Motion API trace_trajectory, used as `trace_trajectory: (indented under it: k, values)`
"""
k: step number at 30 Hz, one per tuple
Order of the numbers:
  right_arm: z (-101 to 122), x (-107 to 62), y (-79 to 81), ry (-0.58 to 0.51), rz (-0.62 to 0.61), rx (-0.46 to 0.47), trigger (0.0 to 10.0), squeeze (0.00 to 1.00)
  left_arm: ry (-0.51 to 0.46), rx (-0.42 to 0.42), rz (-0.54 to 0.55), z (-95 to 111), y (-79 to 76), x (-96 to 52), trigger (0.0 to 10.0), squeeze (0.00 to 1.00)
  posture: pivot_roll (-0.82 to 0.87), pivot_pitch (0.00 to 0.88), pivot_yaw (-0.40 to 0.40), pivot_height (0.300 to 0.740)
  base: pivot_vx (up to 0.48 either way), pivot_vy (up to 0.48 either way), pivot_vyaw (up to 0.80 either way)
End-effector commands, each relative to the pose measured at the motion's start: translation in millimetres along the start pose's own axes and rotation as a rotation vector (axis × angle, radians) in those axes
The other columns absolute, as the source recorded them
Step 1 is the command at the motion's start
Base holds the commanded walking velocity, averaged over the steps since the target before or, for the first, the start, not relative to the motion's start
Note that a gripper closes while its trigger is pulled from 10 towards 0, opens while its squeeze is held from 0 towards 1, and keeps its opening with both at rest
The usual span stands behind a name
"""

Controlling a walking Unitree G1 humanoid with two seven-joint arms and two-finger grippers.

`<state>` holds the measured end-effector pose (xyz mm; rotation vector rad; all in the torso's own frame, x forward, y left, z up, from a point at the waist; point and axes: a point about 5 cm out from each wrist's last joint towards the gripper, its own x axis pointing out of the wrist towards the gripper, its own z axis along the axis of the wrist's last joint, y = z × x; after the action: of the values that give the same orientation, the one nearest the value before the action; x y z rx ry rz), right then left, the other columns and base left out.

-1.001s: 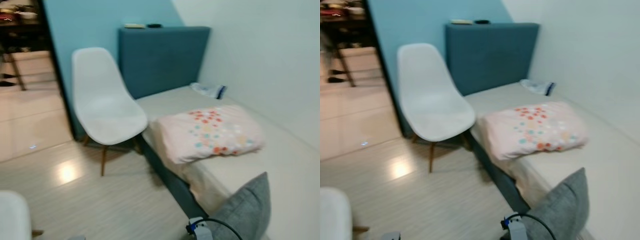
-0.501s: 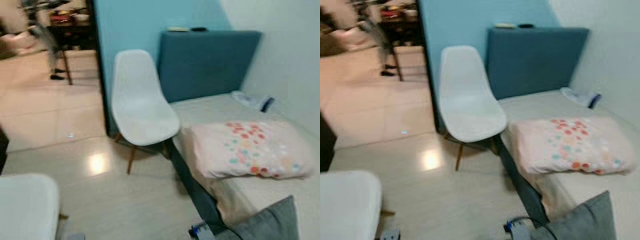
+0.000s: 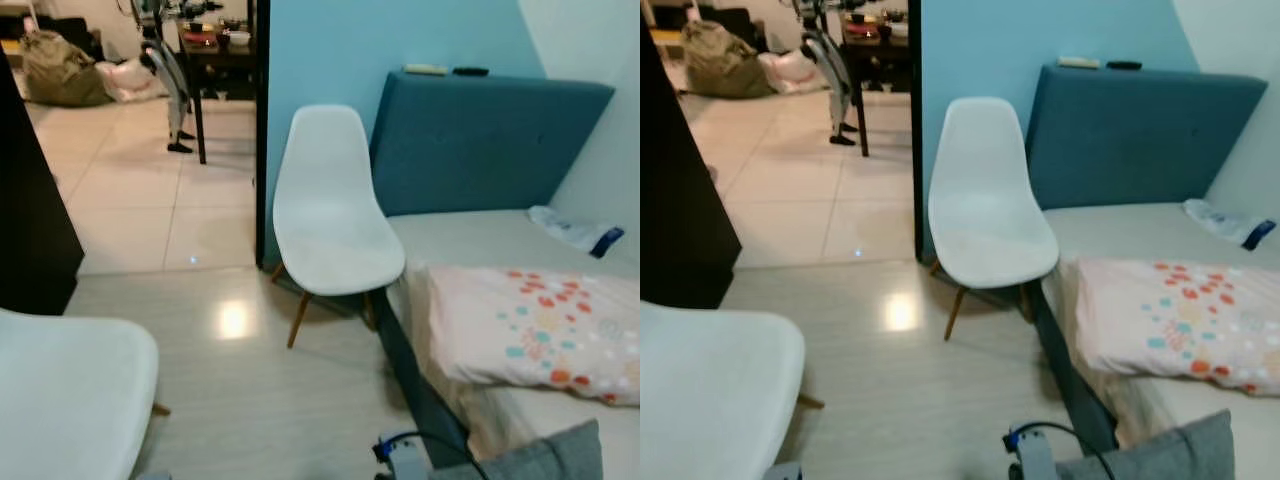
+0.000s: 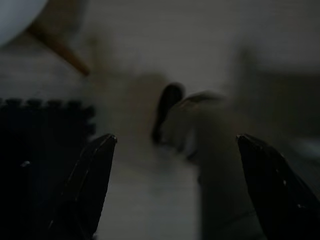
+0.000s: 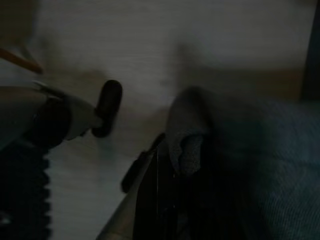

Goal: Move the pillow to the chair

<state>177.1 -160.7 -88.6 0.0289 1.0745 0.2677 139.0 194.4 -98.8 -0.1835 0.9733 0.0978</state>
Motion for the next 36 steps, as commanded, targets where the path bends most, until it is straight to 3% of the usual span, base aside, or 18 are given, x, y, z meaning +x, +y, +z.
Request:
trace_trajectory:
  k: [1, 3, 12, 18, 28, 36]
  values:
    - [50.1, 4.5, 20.1, -0.176, 0.096, -0.041, 10.0, 0.00, 0.013, 0.028, -0.041, -1.0, -8.6, 1.3, 10.0, 0.00, 0.21, 0.000, -0.124, 0.740, 0.000, 0.000, 0.75]
    - [65.2, 4.7, 29.1, -0.223, 0.159, -0.038, 10.0, 0.00, 0.000, 0.058, -0.062, 5.4, -13.8, 3.5, 10.0, 0.00, 0.21, 0.000, -0.125, 0.740, 0.000, 0.000, 0.75]
    - [84.8, 5.4, 55.5, -0.281, 0.301, -0.053, 10.0, 0.00, -0.021, 0.138, -0.123, 18.5, -29.0, 8.0, 10.0, 0.00, 0.21, 0.000, -0.129, 0.740, 0.000, 0.000, 0.73]
    - [71.2, 6.9, 51.0, -0.228, 0.273, -0.072, 10.0, 0.00, -0.027, 0.134, -0.129, 19.6, -30.0, 8.1, 10.0, 0.00, 0.22, 0.000, -0.130, 0.740, 0.000, 0.000, 0.73]
    - [53.1, 4.8, 22.4, -0.179, 0.119, -0.025, 10.0, 0.00, -0.048, 0.145, -0.136, 24.4, -33.4, 9.0, 10.0, 0.00, 0.21, 0.000, -0.130, 0.740, 0.000, 0.000, 0.73]
    - [51.5, 4.5, 20.1, -0.177, 0.106, -0.022, 10.0, 0.00, -0.056, 0.163, -0.126, 26.8, -33.9, 9.5, 10.0, 0.00, 0.21, 0.000, -0.133, 0.740, 0.000, 0.000, 0.73]
